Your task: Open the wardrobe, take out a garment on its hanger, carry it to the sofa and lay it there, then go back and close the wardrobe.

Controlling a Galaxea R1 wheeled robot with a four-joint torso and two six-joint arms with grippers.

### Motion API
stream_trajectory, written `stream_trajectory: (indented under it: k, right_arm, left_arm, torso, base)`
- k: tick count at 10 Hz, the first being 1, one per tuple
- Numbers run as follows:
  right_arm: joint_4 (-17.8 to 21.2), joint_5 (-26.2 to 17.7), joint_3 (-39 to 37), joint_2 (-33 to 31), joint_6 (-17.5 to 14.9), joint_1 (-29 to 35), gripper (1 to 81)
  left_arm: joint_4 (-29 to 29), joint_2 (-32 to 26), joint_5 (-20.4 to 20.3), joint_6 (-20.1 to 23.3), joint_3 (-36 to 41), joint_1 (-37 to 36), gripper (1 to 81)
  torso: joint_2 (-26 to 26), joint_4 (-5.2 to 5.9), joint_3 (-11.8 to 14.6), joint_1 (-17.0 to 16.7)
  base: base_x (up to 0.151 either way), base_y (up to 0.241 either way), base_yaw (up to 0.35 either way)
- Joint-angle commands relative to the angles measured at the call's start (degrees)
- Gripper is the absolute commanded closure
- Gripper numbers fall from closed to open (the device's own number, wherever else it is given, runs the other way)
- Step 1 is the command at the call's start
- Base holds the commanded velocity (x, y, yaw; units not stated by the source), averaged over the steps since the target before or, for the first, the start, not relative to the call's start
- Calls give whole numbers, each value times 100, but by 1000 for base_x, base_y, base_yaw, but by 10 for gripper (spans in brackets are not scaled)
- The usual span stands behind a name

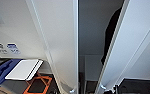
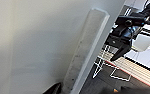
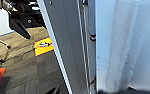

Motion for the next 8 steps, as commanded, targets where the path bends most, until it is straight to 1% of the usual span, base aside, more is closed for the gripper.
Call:
stream_trajectory:
  k: [1,3,4,5,6,8]
  right_arm:
    - [1023,214,1237,625,125,-359,10]
    - [1023,214,1264,581,117,-359,10]
    - [1023,214,1255,573,125,-359,10]
    - [1023,196,1264,573,125,-359,10]
    - [1023,196,1255,573,125,-359,10]
    - [1023,196,1246,555,134,-359,10]
  left_arm:
    - [-7,398,309,-205,1286,151,10]
    - [-7,406,309,-205,1295,151,10]
    - [-7,398,309,-205,1295,151,10]
    - [-7,398,309,-205,1286,151,10]
    - [-7,406,309,-205,1286,151,10]
    - [-7,398,309,-205,1277,151,10]
  torso:
    - [0,0,173,0]
    - [0,0,634,2]
    - [2,0,221,5]
    - [2,0,376,5]
    - [0,0,474,2]
    - [0,0,529,2]
  base:
    - [0,0,0]
    - [0,0,0]
    - [0,0,0]
    - [0,0,0]
    - [0,0,0]
    - [0,0,0]
